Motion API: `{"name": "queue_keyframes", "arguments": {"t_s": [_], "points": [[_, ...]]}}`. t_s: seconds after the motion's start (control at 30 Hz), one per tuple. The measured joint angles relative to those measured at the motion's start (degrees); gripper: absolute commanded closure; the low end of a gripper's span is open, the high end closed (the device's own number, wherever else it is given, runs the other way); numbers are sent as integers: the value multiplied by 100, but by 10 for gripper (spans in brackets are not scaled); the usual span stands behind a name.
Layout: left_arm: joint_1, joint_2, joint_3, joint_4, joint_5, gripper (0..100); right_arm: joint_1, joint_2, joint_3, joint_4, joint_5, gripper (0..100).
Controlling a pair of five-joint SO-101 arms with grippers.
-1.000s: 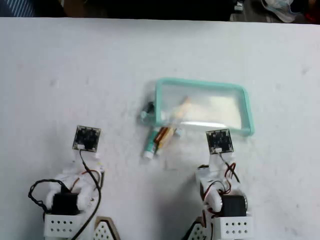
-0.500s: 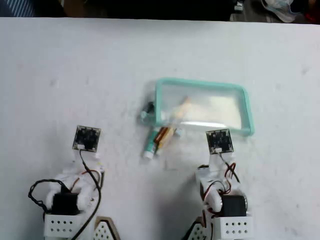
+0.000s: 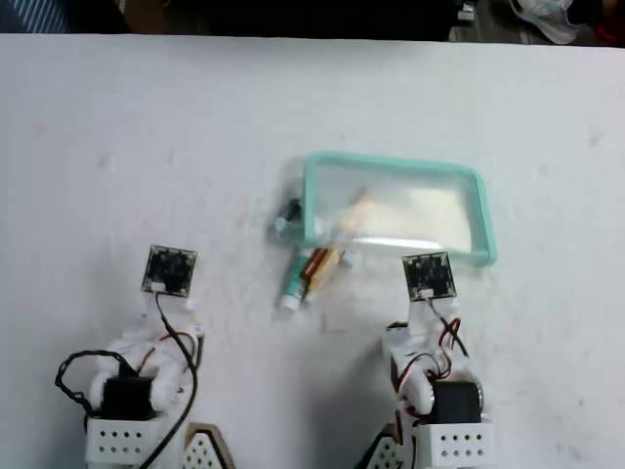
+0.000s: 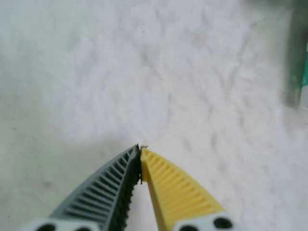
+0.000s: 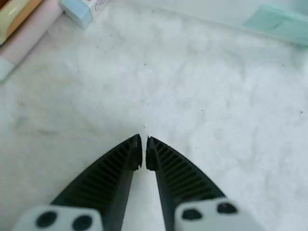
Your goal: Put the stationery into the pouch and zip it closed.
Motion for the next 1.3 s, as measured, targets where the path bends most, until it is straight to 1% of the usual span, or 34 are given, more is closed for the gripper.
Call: {"name": "queue_keyframes", "arguments": {"t_s": [0.47, 0.67, 0.8, 1.03, 1.17, 1.3], "points": [[0, 0, 0, 0, 0, 976, 0, 0, 0, 0, 0, 978], [0, 0, 0, -519, 0, 976, 0, 0, 0, 0, 0, 978], [0, 0, 0, -1055, 0, 973, 0, 0, 0, 0, 0, 978], [0, 0, 0, -1222, 0, 902, 0, 0, 0, 0, 0, 978], [-273, 0, 0, -1222, 0, 853, 0, 0, 0, 0, 0, 978], [-677, 0, 0, -1222, -44, 849, 0, 0, 0, 0, 0, 978]]}}
